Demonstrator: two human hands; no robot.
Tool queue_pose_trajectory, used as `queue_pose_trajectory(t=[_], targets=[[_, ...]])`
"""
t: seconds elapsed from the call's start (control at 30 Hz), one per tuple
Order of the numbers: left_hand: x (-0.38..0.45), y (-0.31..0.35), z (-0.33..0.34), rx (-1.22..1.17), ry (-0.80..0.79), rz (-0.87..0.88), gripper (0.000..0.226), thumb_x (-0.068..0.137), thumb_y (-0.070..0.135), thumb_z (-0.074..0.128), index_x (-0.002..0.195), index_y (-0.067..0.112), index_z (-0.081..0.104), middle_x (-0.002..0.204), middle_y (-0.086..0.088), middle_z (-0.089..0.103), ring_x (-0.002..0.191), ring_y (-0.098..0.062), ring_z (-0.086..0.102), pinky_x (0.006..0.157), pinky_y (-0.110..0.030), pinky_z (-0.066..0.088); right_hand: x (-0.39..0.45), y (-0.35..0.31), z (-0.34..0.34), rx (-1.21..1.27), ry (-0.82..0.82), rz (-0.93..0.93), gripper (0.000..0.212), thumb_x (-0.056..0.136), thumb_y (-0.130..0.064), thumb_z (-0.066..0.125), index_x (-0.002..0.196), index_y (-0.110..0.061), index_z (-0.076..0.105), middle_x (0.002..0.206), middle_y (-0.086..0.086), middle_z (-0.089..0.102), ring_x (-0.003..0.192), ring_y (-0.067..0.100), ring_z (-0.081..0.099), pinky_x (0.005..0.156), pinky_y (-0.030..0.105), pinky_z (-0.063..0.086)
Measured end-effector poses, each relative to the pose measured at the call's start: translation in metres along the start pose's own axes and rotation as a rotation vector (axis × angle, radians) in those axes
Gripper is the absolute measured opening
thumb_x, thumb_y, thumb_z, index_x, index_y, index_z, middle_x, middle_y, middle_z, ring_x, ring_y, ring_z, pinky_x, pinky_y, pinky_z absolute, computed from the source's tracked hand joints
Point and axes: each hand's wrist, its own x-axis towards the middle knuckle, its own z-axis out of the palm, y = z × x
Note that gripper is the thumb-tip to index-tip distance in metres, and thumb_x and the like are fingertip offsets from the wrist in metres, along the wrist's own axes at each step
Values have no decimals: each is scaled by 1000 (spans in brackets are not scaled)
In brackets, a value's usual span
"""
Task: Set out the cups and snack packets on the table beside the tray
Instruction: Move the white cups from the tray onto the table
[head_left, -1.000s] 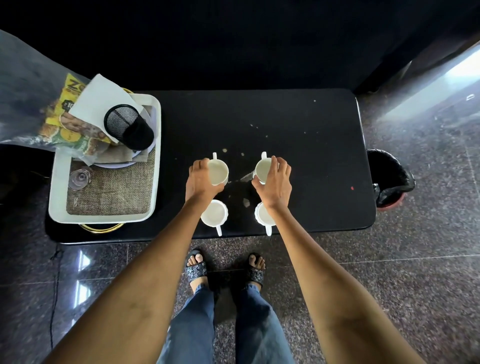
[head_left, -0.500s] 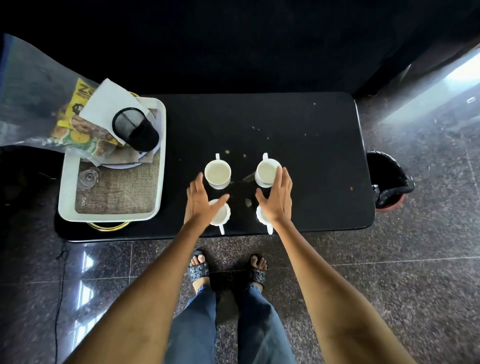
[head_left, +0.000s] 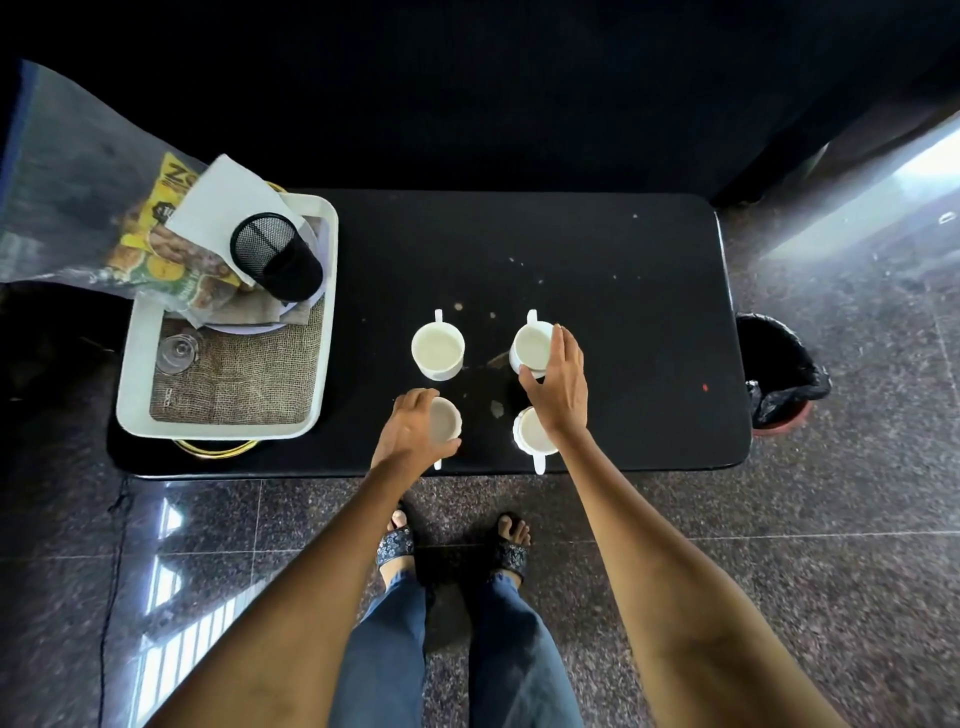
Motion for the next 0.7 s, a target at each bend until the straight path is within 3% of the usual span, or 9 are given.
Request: queue_pose_trajectory(t=[0.23,0.37,0.53,0.7], targets=[[-2,2,-2,24,11,-5,73,75,34,74,136,9,41,140,-7,43,126,-23,41,102,-31,39,1,-2,1,-2,5,2,68,90,-24,57,146,-3,25,150,13,32,137,27,32,100,37,45],[-5,-2,0,-35,37,-8,81,70,38,78,136,11,40,139,-6,43,127,-22,41,97,-37,46,0,-1,3,-15,19,-14,68,90,-24,57,146,-5,24,151,13,29,140,27,28,96,39,49],[-19,-13,4,-179,107,-50,107,60,56,78,143,13,26,143,-5,35,131,-22,34,92,-46,50,-24,5,6,-13,90,40,73,91,-35,53,148,-2,19,154,18,23,144,31,21,112,44,34],[-29,-23,17,-236,128,-31,97,64,35,83,142,8,31,137,-12,41,129,-27,40,99,-43,47,-79,17,17,-32,116,109,80,84,-48,61,143,-3,32,144,17,40,134,32,38,101,45,40]])
